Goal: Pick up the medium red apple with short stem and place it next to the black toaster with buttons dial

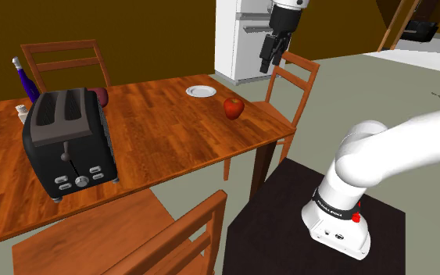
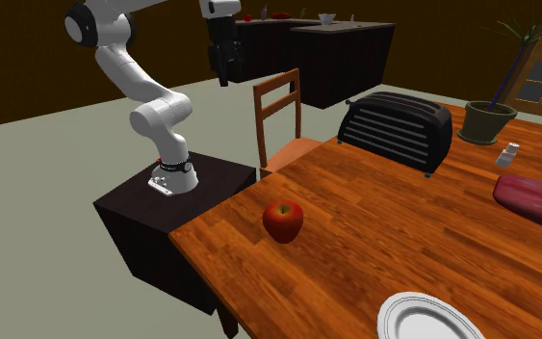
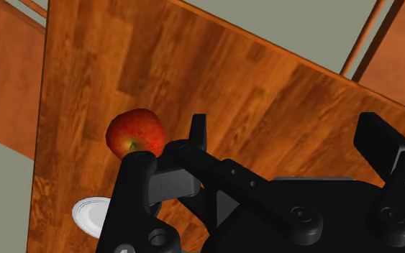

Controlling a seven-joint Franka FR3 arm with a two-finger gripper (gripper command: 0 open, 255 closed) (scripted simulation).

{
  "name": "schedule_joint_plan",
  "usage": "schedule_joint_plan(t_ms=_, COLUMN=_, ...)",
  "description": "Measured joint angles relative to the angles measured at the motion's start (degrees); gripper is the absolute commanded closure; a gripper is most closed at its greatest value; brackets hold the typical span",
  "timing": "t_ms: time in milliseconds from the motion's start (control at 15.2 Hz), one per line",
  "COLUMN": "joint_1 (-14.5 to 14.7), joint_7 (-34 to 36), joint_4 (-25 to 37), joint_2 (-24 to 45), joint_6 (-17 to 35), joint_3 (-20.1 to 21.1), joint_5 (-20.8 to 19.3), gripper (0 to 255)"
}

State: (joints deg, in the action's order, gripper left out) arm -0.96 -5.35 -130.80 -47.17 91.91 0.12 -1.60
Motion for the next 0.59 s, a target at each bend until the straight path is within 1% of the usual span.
schedule_joint_plan(t_ms=198, joint_1=0.01, joint_7=-1.50, joint_4=-0.08, joint_2=1.55, joint_6=1.28, joint_3=-0.93, joint_5=-0.65, gripper=0)
schedule_joint_plan(t_ms=594, joint_1=-0.09, joint_7=-9.39, joint_4=1.03, joint_2=10.75, joint_6=7.84, joint_3=-6.00, joint_5=-3.63, gripper=0)
